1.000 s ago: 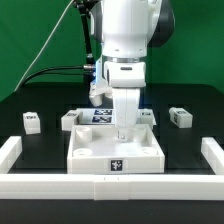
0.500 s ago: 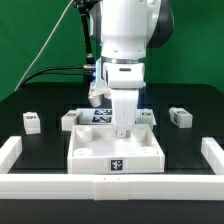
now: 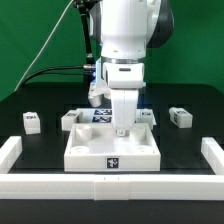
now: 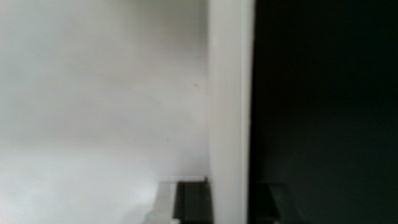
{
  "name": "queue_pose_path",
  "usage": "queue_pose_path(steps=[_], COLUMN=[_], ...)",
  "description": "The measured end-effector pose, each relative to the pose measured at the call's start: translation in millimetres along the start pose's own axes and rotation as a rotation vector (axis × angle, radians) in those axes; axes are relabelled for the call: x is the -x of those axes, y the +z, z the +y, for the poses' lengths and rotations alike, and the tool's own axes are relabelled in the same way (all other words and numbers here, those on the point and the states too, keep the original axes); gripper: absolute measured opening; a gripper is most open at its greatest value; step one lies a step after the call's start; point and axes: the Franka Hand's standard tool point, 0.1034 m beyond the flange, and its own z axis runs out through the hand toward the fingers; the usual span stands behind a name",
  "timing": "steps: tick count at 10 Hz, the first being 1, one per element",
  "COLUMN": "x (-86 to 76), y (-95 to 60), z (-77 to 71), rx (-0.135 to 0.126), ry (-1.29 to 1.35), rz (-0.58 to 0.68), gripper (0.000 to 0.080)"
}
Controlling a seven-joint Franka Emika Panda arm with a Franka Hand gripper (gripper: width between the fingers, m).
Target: Assemble one leg
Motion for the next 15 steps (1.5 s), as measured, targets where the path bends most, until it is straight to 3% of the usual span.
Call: queue_pose_path(steps=[4,7,11,15], x=[-4.9,-32.6,-62.0,-85.3], y=[-0.2,-2.2,-3.1,-4.1], z=[2.0,16.6,49.0,59.5], rx=[0.001,-0.011,0.008,0.022], ry=[-0.003,-0.028,-0.011,0.036], rz=[0.002,0.01,0.019,0.022], gripper=[0.0058,0.0059,0.0059,0.0059])
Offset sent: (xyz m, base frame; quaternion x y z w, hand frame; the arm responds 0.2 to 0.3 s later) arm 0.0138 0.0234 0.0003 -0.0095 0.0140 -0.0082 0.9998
